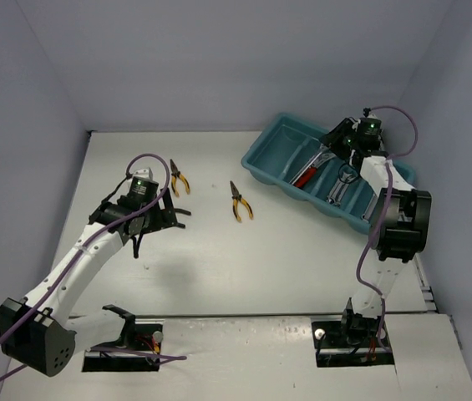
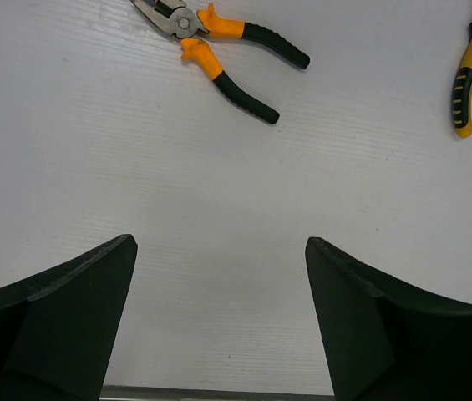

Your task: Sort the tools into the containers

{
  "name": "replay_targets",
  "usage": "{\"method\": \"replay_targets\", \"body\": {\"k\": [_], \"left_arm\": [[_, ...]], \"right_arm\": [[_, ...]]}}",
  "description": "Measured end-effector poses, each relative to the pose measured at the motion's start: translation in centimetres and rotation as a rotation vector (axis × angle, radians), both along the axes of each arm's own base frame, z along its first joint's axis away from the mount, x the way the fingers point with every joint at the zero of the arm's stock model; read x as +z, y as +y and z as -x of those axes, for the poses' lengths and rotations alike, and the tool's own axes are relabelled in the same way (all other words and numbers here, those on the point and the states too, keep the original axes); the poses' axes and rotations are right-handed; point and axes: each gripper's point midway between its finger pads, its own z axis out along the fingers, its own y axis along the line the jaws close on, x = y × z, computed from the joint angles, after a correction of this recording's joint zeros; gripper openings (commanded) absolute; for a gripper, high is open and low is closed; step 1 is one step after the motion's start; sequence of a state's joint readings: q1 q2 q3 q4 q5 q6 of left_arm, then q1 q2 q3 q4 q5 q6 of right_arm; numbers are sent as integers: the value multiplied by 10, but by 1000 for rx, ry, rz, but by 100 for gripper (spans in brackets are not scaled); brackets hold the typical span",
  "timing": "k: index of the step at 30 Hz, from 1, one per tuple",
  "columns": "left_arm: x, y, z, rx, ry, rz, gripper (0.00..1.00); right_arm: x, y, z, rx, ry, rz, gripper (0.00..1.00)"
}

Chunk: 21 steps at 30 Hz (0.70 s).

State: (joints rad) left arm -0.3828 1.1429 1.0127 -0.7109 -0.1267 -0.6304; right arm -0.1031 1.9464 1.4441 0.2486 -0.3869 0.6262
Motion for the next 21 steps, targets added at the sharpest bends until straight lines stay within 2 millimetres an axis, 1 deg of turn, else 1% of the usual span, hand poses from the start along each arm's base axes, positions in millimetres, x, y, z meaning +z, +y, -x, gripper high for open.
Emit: {"method": "replay_targets", "body": {"k": [3, 5, 8, 10, 13, 15, 21], "left_arm": [[-2, 1, 1, -1, 6, -1, 79], [-3, 2, 2, 2, 12, -3, 79], [-5, 4, 2, 9, 20, -4, 79], [-5, 6, 2, 13, 21, -4, 79], [-5, 7, 2, 17, 23, -7, 79], [-5, 8, 1, 19, 24, -4, 79], [-6, 7, 2, 16, 30, 5, 79]], "right_arm": [[-11, -4, -3, -33, 20, 19, 52], [-21, -8, -4, -52, 39, 28, 55], [-35, -14, -1, -81, 80, 47, 61], [-39, -15, 1, -86, 99, 58, 64], [-36, -17, 2, -83, 109, 86, 67], [-31, -19, 1, -83, 116, 112, 68], [-8, -25, 3, -85, 91, 193, 70]]}}
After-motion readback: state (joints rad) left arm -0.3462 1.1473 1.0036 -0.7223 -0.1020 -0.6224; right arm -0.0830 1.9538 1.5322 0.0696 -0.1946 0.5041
